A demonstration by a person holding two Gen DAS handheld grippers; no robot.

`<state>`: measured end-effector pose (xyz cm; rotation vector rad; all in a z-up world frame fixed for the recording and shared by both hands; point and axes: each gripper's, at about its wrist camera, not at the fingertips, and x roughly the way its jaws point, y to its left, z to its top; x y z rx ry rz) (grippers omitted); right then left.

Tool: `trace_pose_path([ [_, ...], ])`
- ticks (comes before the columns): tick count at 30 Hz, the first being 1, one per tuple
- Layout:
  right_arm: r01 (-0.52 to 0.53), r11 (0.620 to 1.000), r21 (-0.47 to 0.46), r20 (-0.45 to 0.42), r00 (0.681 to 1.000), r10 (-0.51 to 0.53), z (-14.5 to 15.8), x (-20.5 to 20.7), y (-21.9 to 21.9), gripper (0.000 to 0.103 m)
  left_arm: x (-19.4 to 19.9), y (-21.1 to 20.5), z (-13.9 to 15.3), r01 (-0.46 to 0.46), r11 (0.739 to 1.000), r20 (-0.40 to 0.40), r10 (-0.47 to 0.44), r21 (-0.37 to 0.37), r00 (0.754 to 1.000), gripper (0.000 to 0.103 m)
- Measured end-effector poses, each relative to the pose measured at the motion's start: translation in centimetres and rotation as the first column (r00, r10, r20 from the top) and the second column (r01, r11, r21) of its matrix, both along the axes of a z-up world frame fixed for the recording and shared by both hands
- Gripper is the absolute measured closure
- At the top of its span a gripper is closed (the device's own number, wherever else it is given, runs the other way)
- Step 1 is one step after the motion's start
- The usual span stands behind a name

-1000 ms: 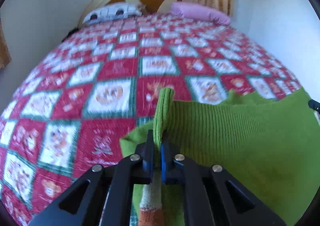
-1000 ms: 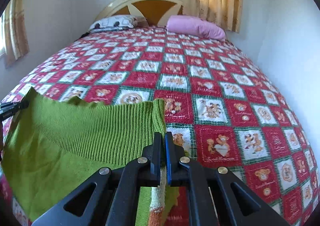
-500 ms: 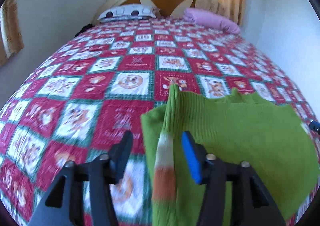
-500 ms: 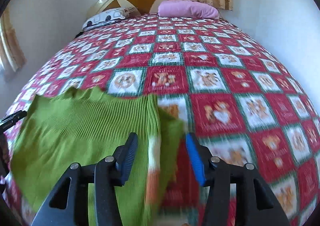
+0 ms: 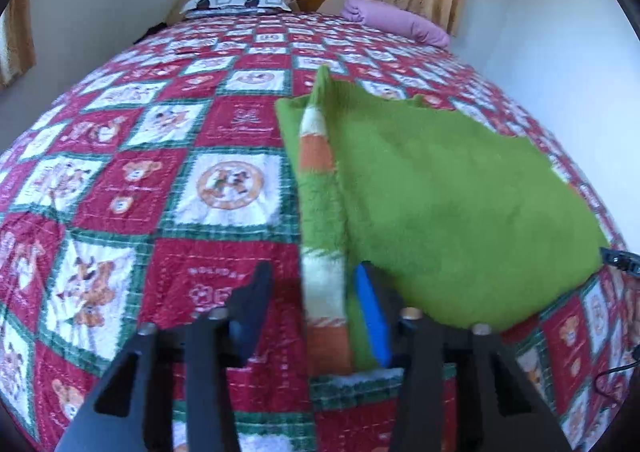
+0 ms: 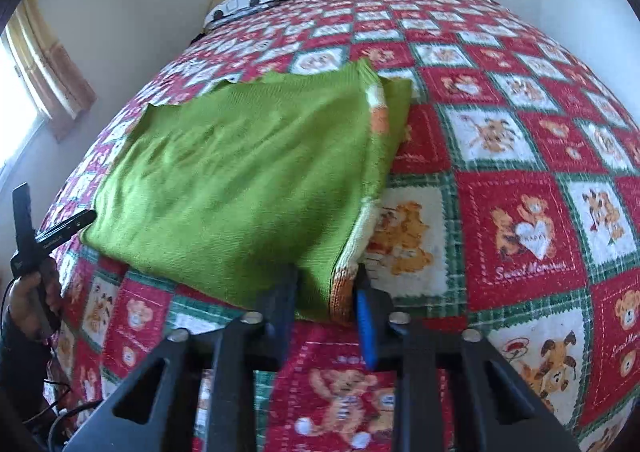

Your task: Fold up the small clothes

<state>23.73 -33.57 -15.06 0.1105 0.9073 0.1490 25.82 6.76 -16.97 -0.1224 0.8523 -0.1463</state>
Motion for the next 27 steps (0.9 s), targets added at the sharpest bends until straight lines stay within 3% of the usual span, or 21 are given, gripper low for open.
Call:
trace_pose_path([
  [4, -0.002, 0.999, -0.041, 0.01, 1.0, 0.003, 0.5, -0.2, 0.1, 0.084, 0.3, -0.5, -0.7, 0.027, 0.999, -0.015, -0.028, -0.034, 0.999, 0.077],
  [6, 0.001, 0.999, -0.046, 0.011, 1.0, -0.001, 0.6, -0.4, 0.1, 0.087, 0.0, -0.4, -0.7, 0.037, 0.998, -0.009, -0.038, -0.045, 0.999, 0.09],
  [10, -0.013, 0.995, -0.101, 0.016, 1.0, 0.014, 1.2, -1.9, 0.9, 0.091, -1.4, -0.3, -0.4, 0.023, 1.0, -0.013, -0.023, -0.013, 1.0, 0.094],
  [14, -0.01, 0.99, -0.142, -0.026, 1.0, 0.007, -0.8, -1.8, 0.6, 0.09, -2.6, -0.2, -0.6, 0.042, 0.999, -0.004, -0.042, 0.015, 0.999, 0.094],
  [16, 0.011, 0.992, -0.127, -0.007, 1.0, -0.012, -0.1, -1.8, 0.4, 0.085, -2.6, 0.0, -0.2, 0.041, 0.999, -0.005, -0.041, 0.012, 0.999, 0.092],
  [17, 0.023, 0.991, -0.128, 0.005, 1.0, -0.023, 0.5, -1.9, 0.4, 0.082, -2.7, 0.1, 0.0, 0.035, 0.999, -0.003, -0.035, 0.019, 0.999, 0.086],
  [19, 0.067, 0.983, -0.17, 0.053, 0.997, -0.058, 2.2, -2.3, 0.6, 0.069, -2.8, 0.6, 0.9, -0.002, 0.999, 0.021, 0.001, 0.046, 1.0, 0.082],
  [21, 0.094, 0.967, -0.237, 0.122, 0.99, -0.066, 4.1, -2.5, 1.3, 0.061, -2.8, 1.0, 2.2, -0.035, 0.998, 0.069, 0.031, 0.061, 0.997, 0.069],
  [24, 0.056, 0.966, -0.251, 0.177, 0.984, -0.011, 5.8, -1.5, 3.6, 0.061, -2.0, 0.7, 3.8, -0.051, 0.995, 0.141, 0.039, 0.082, 0.989, 0.055],
  [27, -0.039, 0.98, -0.196, 0.171, 0.983, 0.073, 5.7, 0.7, 6.4, 0.061, -0.5, -1.2, 3.5, -0.041, 0.989, 0.159, 0.018, 0.142, 0.987, 0.055],
])
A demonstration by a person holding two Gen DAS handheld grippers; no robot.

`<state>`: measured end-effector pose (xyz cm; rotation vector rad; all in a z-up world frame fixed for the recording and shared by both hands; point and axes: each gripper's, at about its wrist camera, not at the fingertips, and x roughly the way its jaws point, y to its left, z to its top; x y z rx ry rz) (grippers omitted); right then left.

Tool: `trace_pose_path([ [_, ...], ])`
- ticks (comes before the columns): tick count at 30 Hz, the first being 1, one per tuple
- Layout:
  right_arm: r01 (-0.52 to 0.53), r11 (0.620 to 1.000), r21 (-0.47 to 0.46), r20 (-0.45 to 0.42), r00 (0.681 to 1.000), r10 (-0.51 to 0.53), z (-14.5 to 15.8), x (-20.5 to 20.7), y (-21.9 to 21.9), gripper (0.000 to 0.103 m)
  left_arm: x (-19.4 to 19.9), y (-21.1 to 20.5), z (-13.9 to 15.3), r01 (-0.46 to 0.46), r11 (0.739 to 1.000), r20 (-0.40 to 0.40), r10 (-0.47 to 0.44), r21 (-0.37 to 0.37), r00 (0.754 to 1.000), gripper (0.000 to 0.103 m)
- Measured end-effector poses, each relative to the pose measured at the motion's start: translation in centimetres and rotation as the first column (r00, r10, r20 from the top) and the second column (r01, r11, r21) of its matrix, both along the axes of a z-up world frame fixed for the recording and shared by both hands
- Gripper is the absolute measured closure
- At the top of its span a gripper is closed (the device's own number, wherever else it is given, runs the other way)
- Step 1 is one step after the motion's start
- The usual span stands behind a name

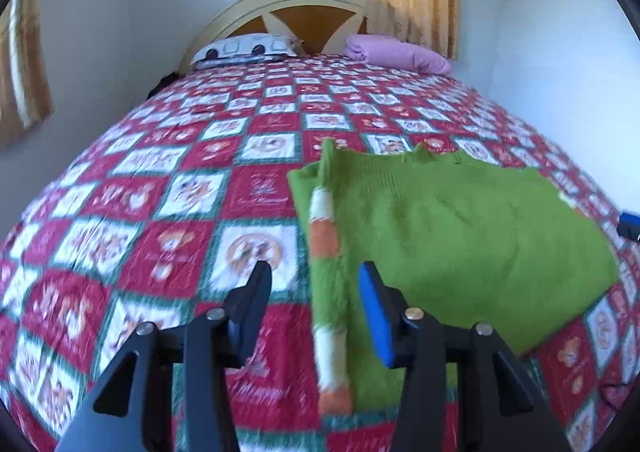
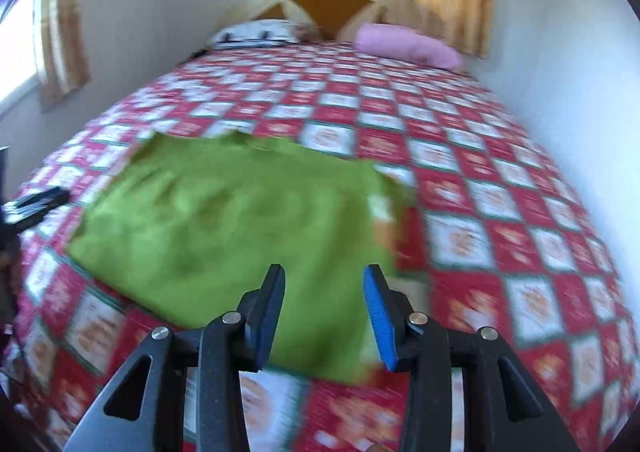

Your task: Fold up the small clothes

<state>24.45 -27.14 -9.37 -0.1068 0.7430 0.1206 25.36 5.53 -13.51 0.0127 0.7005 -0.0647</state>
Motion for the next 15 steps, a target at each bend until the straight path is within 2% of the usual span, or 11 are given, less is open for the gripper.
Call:
trace_pose_path([
  [3, -0.076, 0.996, 0.044, -0.075, 0.994, 0.08, -2.4, 3.2, 3.6, 0.061, 1.8, -0.9, -2.5, -0.04, 0.997, -0.079, 0.045, 0.073, 0.996, 0.053],
  [4, -0.087, 0.995, 0.043, -0.088, 0.992, 0.09, -3.2, 3.6, 4.5, 0.061, 2.1, -0.6, -3.4, -0.052, 0.996, -0.12, 0.06, 0.067, 0.991, 0.051],
  [5, -0.11, 0.993, 0.04, -0.124, 0.986, 0.115, -4.6, 4.2, 5.6, 0.061, 1.9, 0.0, -3.8, -0.057, 0.998, -0.125, 0.061, 0.035, 0.99, 0.047],
  [6, -0.129, 0.991, 0.04, -0.164, 0.977, 0.134, -5.9, 4.4, 6.4, 0.061, 1.7, 0.3, -3.9, -0.069, 0.997, -0.126, 0.073, 0.034, 0.989, 0.036],
  [7, -0.15, 0.989, 0.01, -0.198, 0.969, 0.149, -7.5, 4.3, 7.5, 0.057, 1.5, 0.5, -4.1, -0.086, 0.995, -0.139, 0.092, 0.047, 0.986, 0.03],
  [8, -0.158, 0.985, -0.063, -0.165, 0.975, 0.146, -7.9, 3.7, 8.5, 0.057, 1.4, 0.9, -4.5, -0.096, 0.995, -0.161, 0.099, 0.032, 0.982, 0.027],
  [9, -0.168, 0.978, -0.121, -0.136, 0.979, 0.151, -7.8, 3.1, 9.3, 0.057, 1.4, 1.4, -4.7, -0.098, 0.995, -0.168, 0.096, 0.0, 0.981, 0.026],
  [10, -0.176, 0.976, -0.128, -0.134, 0.978, 0.159, -7.3, 3.0, 9.7, 0.057, 1.4, 1.8, -4.8, -0.099, 0.995, -0.172, 0.093, -0.03, 0.981, 0.026],
  [13, -0.195, 0.981, -0.004, -0.087, 0.977, 0.194, -4.6, 4.2, 10.3, 0.057, 1.2, 1.7, -4.8, -0.103, 0.994, -0.17, 0.097, -0.025, 0.981, 0.025],
  [15, -0.216, 0.976, -0.025, -0.065, 0.975, 0.214, -3.5, 6.0, 12.2, 0.057, 0.9, 1.6, -4.8, -0.116, 0.993, -0.164, 0.111, -0.018, 0.98, 0.025],
])
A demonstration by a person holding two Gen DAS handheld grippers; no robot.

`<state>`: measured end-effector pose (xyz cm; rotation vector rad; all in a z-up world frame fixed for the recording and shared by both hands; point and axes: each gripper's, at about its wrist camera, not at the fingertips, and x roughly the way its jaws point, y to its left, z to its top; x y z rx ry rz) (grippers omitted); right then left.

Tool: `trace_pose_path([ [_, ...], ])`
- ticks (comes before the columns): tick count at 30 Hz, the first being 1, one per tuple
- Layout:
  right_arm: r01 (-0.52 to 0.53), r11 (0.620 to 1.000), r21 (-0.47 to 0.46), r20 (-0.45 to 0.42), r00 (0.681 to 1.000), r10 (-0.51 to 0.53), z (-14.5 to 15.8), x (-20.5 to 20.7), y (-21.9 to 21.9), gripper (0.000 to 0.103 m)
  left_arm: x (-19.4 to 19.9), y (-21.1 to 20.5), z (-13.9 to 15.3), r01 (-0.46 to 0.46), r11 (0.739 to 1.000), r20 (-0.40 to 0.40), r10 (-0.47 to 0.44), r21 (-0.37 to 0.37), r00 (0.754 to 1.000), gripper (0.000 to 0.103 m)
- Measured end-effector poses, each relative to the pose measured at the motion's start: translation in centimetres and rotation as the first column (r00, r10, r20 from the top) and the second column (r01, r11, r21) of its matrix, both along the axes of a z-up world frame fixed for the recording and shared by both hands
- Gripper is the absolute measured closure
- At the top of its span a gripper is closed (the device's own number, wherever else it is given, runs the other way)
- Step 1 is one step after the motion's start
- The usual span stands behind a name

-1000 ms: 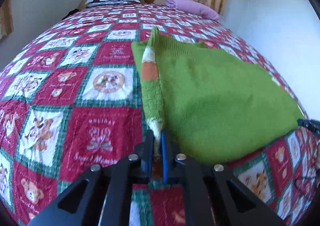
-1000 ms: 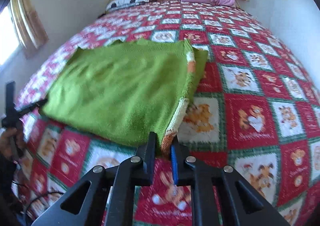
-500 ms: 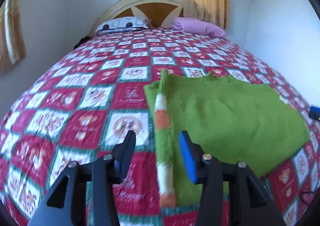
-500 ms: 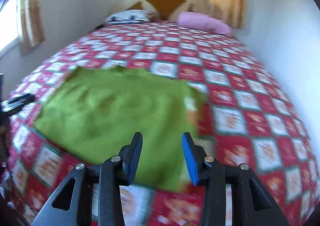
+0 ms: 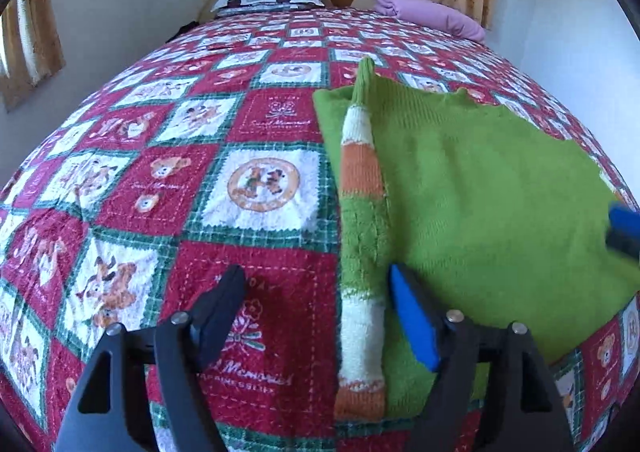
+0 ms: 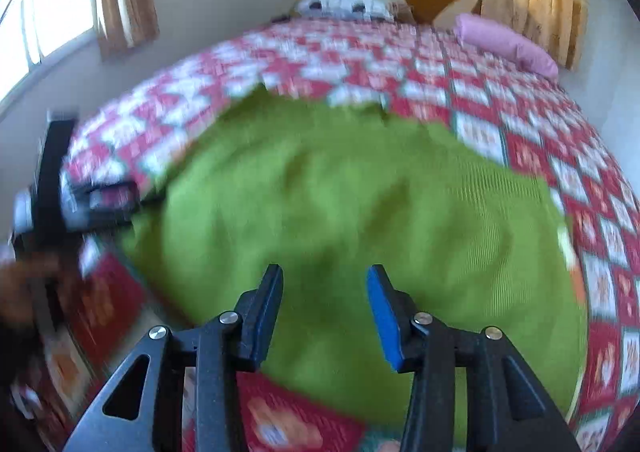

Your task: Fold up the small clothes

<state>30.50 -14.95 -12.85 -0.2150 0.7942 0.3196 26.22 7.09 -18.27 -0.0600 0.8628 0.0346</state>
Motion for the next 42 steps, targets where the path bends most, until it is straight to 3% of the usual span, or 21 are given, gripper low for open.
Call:
trace_pose_path([
  [4, -0.053, 0.998, -0.015, -0.029, 0.998, 0.052, 0.1, 5.3, 4.6, 0.058, -1.0, 0.6, 0.0, -0.017, 0.998, 0.014, 0.018, -0.054, 1.0, 0.024],
  [10, -0.058, 0.993, -0.1, -0.072, 0.996, 0.051, -2.7, 12.9, 12.3, 0.064, -1.1, 0.7, 0.1, -0.016, 0.997, 0.024, 0.018, -0.082, 1.0, 0.022],
  [14, -0.062, 0.994, -0.085, -0.106, 0.993, 0.053, -4.6, 15.4, 15.1, 0.066, -1.0, 0.5, -0.1, -0.005, 0.997, 0.018, 0.006, -0.083, 1.0, 0.011],
  [17, -0.04, 0.997, -0.064, -0.099, 0.995, 0.034, -4.8, 15.6, 15.0, 0.065, -0.9, 0.8, -0.1, -0.003, 0.994, 0.016, 0.005, -0.106, 1.0, 0.01],
  [24, -0.049, 0.999, 0.021, -0.047, 0.998, 0.05, -2.1, 12.2, 11.9, 0.064, -0.8, 0.7, -0.2, 0.004, 0.994, 0.014, -0.002, -0.112, 1.0, 0.005],
  [27, -0.046, 0.998, 0.042, -0.014, 0.999, 0.047, -0.9, 8.5, 9.5, 0.057, -0.7, 0.6, -0.3, 0.008, 0.994, 0.009, -0.007, -0.105, 1.0, 0.002],
  [31, -0.087, 0.996, 0.01, 0.016, 0.996, 0.087, -0.6, 3.9, 7.8, 0.049, -0.6, 0.2, -0.4, 0.018, 0.996, -0.004, -0.019, -0.086, 1.0, 0.0],
  [36, -0.125, 0.991, -0.05, -0.001, 0.992, 0.126, -2.4, -0.9, 7.3, 0.04, -0.5, 0.1, -0.3, 0.022, 0.997, -0.018, -0.024, -0.074, 1.0, 0.0],
  [40, -0.191, 0.975, -0.114, 0.015, 0.981, 0.194, -3.8, -4.5, 8.8, 0.039, -0.3, 0.2, 0.0, 0.035, 0.997, -0.04, -0.038, -0.071, 0.998, 0.0],
  [42, -0.22, 0.965, -0.145, 0.02, 0.974, 0.226, -4.3, -5.5, 9.9, 0.039, -0.1, 0.3, 0.3, 0.045, 0.998, -0.045, -0.046, -0.033, 0.998, 0.0],
])
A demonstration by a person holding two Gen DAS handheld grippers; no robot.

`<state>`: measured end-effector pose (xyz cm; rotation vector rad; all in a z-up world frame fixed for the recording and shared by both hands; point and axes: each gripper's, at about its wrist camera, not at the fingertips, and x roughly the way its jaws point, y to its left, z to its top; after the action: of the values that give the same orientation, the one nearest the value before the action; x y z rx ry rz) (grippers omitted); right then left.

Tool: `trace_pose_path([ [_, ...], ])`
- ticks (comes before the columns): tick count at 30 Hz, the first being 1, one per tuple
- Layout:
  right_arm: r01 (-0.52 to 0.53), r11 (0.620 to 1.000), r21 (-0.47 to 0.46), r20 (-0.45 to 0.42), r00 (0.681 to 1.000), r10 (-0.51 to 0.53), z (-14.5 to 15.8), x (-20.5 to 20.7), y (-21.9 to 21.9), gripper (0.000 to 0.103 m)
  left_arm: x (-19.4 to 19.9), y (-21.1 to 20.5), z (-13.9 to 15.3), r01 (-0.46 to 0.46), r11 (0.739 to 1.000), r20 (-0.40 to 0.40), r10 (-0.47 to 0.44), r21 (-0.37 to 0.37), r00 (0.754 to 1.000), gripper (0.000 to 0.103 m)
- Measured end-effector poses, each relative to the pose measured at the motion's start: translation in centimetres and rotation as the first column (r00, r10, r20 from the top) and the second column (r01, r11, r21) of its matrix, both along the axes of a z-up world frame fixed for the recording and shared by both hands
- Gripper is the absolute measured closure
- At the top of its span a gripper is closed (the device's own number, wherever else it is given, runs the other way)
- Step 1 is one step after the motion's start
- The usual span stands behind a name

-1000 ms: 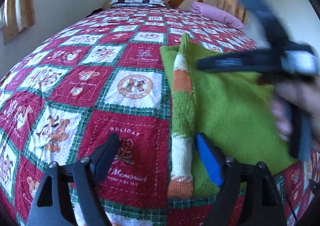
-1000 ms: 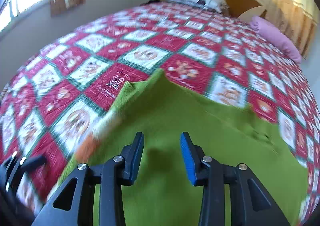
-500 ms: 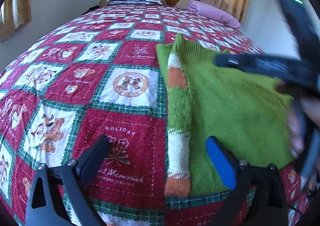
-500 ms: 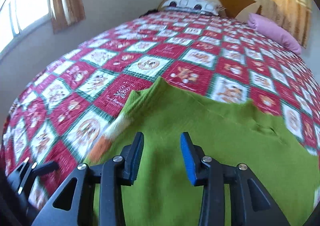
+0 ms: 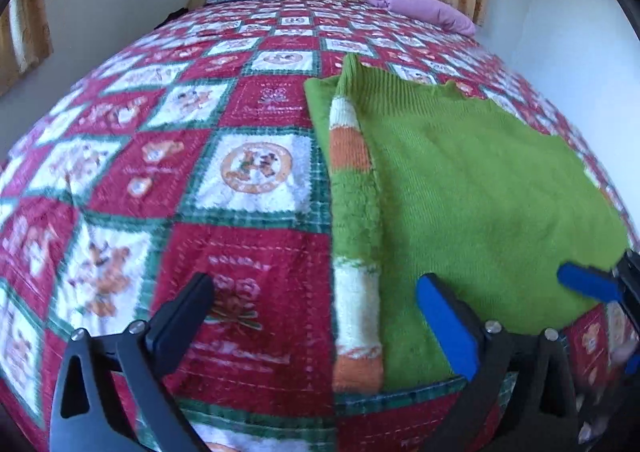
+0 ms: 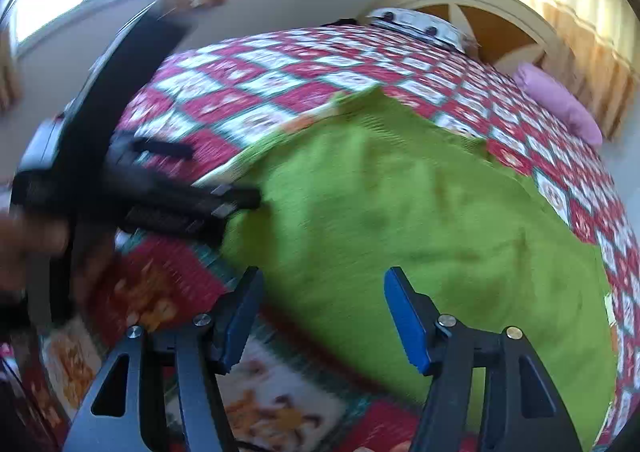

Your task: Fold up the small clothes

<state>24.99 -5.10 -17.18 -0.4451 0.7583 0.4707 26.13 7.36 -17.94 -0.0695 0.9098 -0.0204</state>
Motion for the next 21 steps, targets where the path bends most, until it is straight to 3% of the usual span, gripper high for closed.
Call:
trace_pose_path([
  [13, -0.083, 0.995, -0.061, 0.081, 0.993, 0.088, -0.8, -1.7, 4.5, 0.038, 1.2, 1.7, 1.8, 0.004, 0.997, 0.028, -0.006, 0.078, 1.0, 0.0],
  [17, -0.086, 0.993, -0.081, 0.112, 0.989, 0.095, -0.8, -1.6, 5.9, 0.038, 2.0, 2.0, 2.8, 0.004, 0.999, 0.045, -0.006, 0.052, 0.999, 0.0],
  [21, -0.07, 0.99, -0.122, 0.151, 0.985, 0.088, -1.1, -1.5, 7.3, 0.038, 3.2, 1.6, 2.9, 0.018, 0.995, 0.059, -0.024, 0.094, 0.998, 0.0],
])
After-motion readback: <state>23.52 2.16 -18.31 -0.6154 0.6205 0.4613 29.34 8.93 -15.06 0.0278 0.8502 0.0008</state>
